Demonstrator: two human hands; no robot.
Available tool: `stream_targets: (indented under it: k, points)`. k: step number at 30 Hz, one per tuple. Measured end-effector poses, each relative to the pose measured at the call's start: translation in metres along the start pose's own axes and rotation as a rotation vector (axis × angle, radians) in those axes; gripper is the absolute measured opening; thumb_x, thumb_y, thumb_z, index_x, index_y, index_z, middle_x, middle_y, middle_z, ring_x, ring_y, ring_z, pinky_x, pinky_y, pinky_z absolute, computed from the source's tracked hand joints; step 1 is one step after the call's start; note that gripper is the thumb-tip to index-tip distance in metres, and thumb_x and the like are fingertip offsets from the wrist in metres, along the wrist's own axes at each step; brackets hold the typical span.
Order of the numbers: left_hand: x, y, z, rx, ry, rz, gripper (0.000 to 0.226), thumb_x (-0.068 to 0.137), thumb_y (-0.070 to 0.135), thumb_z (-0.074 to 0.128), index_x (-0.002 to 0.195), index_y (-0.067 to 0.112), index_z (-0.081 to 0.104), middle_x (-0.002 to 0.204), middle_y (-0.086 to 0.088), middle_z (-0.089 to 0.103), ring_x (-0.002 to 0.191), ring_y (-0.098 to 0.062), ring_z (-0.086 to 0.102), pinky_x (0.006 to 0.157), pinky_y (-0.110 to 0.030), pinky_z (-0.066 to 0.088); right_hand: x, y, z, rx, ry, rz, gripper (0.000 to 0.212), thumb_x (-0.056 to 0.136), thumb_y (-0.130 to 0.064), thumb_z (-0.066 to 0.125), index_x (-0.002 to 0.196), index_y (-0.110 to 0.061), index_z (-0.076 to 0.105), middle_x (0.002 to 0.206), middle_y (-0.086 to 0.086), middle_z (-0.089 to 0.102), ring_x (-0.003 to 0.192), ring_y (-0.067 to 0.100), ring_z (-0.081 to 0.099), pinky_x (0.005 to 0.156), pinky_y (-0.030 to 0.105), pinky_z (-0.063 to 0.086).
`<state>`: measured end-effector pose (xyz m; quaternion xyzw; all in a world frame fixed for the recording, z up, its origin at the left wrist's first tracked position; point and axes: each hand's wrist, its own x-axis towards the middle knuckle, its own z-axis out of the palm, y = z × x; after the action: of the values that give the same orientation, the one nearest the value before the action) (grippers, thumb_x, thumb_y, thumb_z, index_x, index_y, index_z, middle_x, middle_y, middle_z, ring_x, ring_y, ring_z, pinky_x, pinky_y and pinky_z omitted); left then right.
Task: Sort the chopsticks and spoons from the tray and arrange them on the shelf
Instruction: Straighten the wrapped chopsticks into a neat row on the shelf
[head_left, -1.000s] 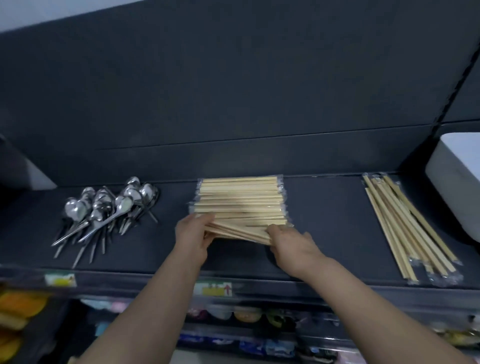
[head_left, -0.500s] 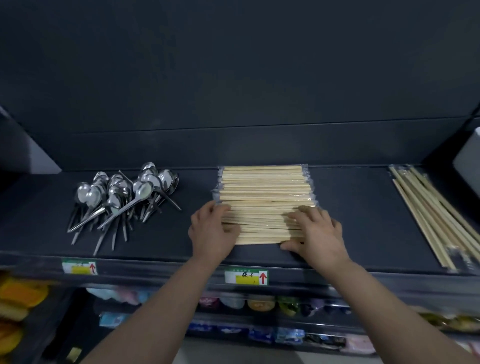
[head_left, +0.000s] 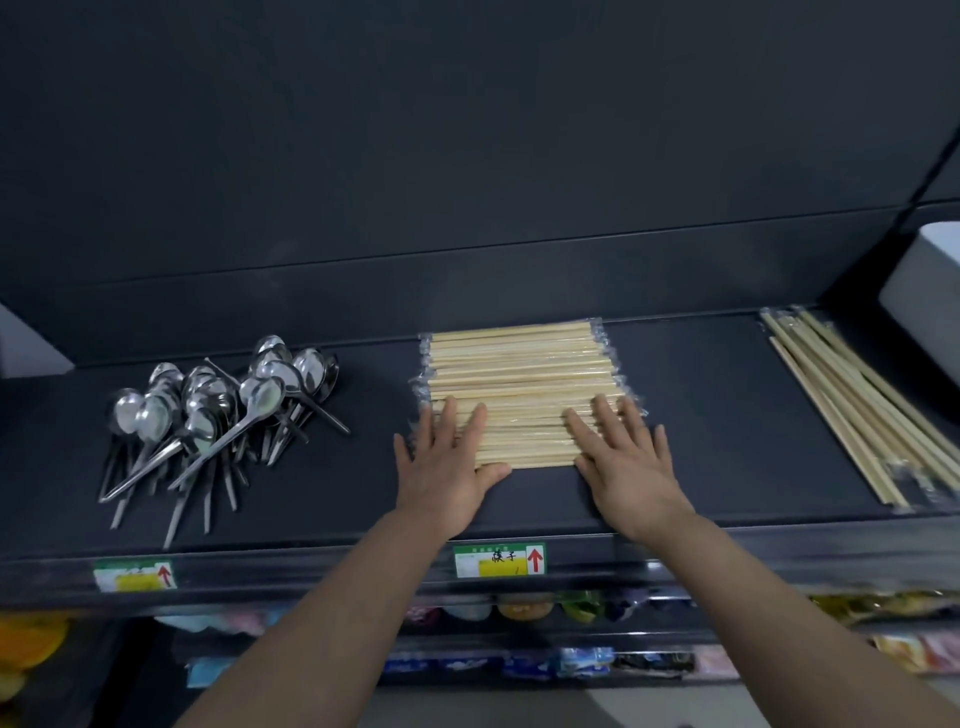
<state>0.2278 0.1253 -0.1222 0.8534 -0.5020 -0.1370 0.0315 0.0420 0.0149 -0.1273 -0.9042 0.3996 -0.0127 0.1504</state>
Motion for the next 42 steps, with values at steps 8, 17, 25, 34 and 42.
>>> stream_targets:
  k: [8,17,25,34,42]
  points:
    - [0.002,0.024,-0.012,0.032,0.195,0.132,0.061,0.096,0.056,0.041,0.15,0.029,0.029,0.162,0.0,0.013,0.15,-0.021,0.001,0.119,-0.055,0.001,-0.004,0.008,-0.012,0.056,0.081,-0.039,0.049,0.102,-0.036,0.032,0.15,-0.034,0.021,0.161,-0.007,0.001,0.147,0.015,-0.013,0.117,0.05,-0.007]
    - [0.03,0.124,-0.009,-0.168,0.367,0.355,0.032,0.095,0.025,0.058,0.125,0.017,0.064,0.128,0.002,0.062,0.121,-0.019,0.046,0.102,-0.036,0.04,-0.013,0.09,-0.048,0.047,0.182,0.095,0.043,0.101,-0.021,0.034,0.143,-0.024,0.039,0.156,-0.003,0.026,0.147,0.014,0.012,0.117,0.035,0.014]
    - [0.055,0.247,0.008,-0.227,0.154,0.39,0.041,0.098,0.021,0.05,0.139,0.019,0.049,0.138,0.003,0.054,0.129,-0.017,0.044,0.104,-0.031,0.039,-0.025,0.197,-0.088,-0.055,0.16,0.327,0.051,0.099,-0.029,0.036,0.148,-0.016,0.026,0.158,0.006,0.019,0.147,0.023,0.011,0.116,0.038,0.018]
    - [0.078,0.314,0.025,-0.471,-0.004,0.209,0.042,0.097,0.02,0.054,0.139,0.014,0.048,0.13,-0.004,0.061,0.115,-0.018,0.059,0.1,-0.031,0.046,-0.015,0.239,-0.09,0.076,0.069,0.248,0.037,0.098,-0.026,0.039,0.13,-0.008,0.042,0.155,0.012,0.025,0.131,0.031,0.038,0.099,0.036,0.038]
    - [0.103,0.343,0.017,-0.432,0.029,-0.059,0.06,0.085,0.054,0.06,0.123,0.01,0.05,0.118,-0.007,0.062,0.107,-0.024,0.059,0.087,-0.038,0.051,-0.021,0.258,-0.097,0.115,0.111,0.174,0.055,0.088,-0.004,0.041,0.142,-0.015,0.039,0.146,0.004,0.042,0.131,0.023,0.04,0.104,0.033,0.037]
